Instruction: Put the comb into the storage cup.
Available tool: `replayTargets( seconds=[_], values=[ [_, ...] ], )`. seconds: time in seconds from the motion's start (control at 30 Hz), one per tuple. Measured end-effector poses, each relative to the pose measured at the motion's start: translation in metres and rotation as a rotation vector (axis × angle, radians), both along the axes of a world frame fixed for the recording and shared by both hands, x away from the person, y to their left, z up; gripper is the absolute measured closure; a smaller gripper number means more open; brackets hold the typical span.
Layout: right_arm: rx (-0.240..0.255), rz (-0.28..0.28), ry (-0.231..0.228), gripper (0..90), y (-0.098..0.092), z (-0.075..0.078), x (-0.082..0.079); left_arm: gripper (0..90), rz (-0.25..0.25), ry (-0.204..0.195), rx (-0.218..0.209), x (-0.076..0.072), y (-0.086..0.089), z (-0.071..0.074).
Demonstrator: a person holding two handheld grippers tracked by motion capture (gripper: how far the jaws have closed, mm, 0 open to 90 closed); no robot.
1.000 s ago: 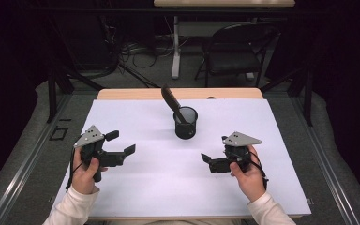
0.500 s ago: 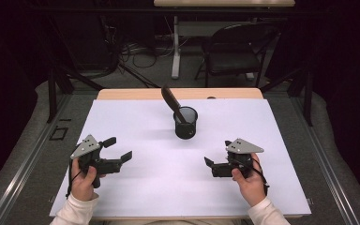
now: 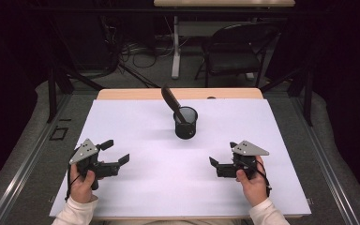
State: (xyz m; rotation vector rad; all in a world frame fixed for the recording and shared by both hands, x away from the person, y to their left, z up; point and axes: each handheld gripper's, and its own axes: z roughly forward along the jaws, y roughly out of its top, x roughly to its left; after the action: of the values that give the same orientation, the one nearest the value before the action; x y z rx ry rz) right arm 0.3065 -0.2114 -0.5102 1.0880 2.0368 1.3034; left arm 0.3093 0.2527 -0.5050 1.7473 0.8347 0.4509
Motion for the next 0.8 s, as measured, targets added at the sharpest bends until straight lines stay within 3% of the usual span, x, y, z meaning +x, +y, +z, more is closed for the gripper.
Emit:
replayTargets(
  seconds=[0.43, 0.8],
  values=[
    [0.031, -0.059, 0.012, 5.1, -0.014, -0.011, 0.004, 12.1, 0.045, 0.024, -0.034, 0.006, 0.011, -0.013],
    [0.012, -0.088, 0.002, 5.2, -0.017, -0.017, 0.005, 12.1, 0.072, 0.037, -0.029, 0.009, 0.018, -0.020]
  ],
)
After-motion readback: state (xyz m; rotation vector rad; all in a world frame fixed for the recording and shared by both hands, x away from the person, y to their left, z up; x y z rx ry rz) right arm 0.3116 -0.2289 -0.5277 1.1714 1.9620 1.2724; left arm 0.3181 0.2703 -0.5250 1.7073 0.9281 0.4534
